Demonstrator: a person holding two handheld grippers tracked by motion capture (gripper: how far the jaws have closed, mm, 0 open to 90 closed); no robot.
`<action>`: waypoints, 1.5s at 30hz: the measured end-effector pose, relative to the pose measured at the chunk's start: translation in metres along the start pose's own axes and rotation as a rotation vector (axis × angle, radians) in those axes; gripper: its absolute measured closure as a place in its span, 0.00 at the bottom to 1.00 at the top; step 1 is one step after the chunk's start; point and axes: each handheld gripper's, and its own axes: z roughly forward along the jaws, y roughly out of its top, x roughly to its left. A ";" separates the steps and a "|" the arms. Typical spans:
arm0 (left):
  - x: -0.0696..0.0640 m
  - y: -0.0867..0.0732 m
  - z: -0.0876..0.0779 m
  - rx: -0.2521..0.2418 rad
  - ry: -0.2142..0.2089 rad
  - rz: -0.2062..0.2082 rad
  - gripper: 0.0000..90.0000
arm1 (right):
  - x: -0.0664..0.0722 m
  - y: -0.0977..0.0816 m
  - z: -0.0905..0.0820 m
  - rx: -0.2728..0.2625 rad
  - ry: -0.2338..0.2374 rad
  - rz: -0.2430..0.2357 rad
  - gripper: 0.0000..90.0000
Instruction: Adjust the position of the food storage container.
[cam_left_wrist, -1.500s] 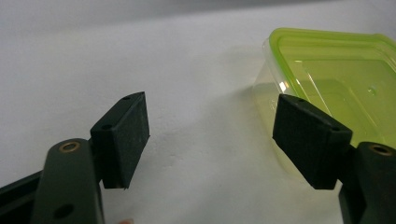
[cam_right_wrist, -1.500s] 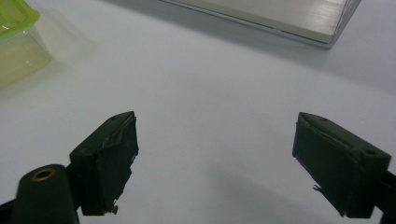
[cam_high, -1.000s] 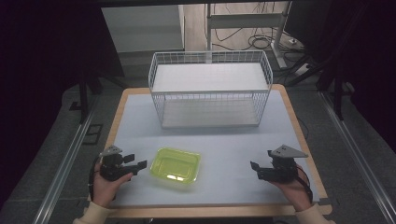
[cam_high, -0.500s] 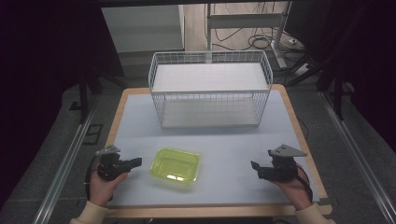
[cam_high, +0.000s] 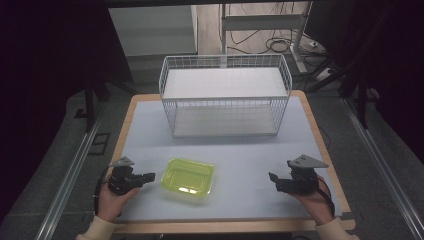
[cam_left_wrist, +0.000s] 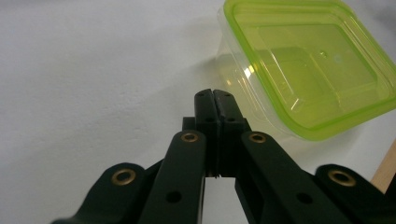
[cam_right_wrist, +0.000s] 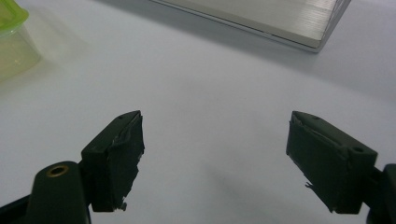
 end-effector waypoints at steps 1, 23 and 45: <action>0.000 0.000 0.000 0.000 0.000 0.000 1.00 | 0.000 0.000 0.000 -0.001 -0.001 0.001 0.22; -0.010 -0.002 0.027 0.078 -0.097 0.002 1.00 | 0.004 0.003 -0.001 -0.002 0.002 -0.010 0.22; -0.036 0.008 0.046 0.105 -0.118 0.008 1.00 | 0.007 0.006 -0.002 -0.005 0.008 -0.005 0.22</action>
